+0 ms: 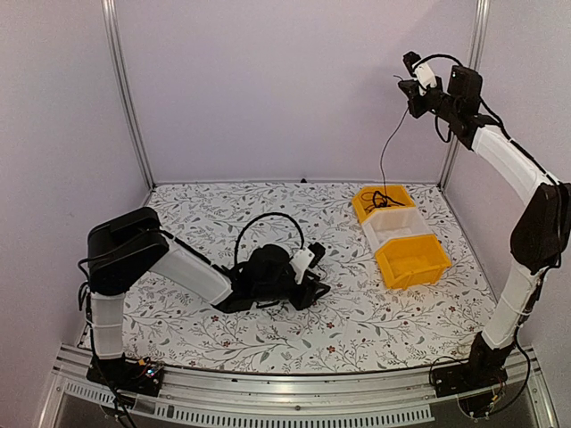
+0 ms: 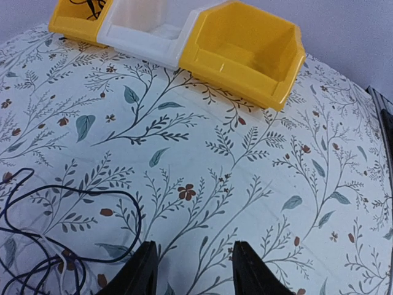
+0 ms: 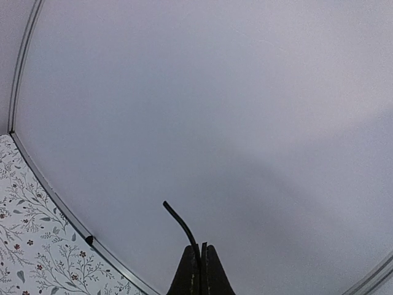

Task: Untangle the cables

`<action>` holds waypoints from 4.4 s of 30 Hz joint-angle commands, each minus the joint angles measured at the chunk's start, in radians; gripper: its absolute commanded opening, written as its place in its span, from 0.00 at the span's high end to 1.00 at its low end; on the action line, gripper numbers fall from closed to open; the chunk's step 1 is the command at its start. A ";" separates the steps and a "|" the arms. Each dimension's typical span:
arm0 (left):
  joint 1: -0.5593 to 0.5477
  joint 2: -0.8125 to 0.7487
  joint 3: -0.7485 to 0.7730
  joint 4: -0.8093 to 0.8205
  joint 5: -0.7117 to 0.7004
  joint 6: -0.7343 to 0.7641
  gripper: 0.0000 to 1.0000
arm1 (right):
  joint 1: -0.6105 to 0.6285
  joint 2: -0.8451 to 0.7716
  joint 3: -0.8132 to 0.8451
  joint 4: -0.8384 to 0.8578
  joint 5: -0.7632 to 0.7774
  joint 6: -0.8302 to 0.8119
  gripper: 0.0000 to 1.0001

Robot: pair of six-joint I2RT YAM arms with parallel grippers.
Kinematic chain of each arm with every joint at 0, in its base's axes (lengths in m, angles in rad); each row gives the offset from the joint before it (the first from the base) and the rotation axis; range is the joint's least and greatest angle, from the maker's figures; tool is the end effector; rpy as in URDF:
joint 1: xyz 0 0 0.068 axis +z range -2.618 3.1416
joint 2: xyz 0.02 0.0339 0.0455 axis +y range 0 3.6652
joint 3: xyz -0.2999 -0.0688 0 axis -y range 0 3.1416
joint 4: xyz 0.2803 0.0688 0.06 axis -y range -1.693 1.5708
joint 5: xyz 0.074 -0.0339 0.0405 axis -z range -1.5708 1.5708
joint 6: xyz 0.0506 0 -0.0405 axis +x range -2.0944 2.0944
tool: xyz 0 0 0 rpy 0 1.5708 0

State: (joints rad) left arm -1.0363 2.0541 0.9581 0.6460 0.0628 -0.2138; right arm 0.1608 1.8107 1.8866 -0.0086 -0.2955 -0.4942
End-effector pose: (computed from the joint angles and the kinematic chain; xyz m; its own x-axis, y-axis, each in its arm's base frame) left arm 0.2280 -0.3914 0.1030 -0.4049 0.2682 -0.8742 0.8204 0.5287 -0.2177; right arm 0.4797 0.0927 0.4941 0.2671 -0.4164 -0.8691 -0.3558 0.7955 -0.4905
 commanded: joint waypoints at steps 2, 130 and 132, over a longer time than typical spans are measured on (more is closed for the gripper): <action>-0.013 -0.005 -0.005 0.016 0.002 0.001 0.59 | -0.006 -0.025 -0.030 0.042 0.101 -0.010 1.00; -0.078 -0.137 0.091 -0.178 -0.152 0.093 0.57 | -0.003 0.046 -0.370 -0.498 -0.048 0.032 0.53; -0.076 -0.149 0.090 -0.169 -0.156 0.096 0.56 | 0.006 -0.008 -0.466 -0.448 -0.037 -0.029 0.56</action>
State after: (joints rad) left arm -1.1011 1.9606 1.0225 0.4847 -0.0612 -0.1421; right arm 0.1574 1.8977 1.5509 -0.5076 -0.2821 -0.4175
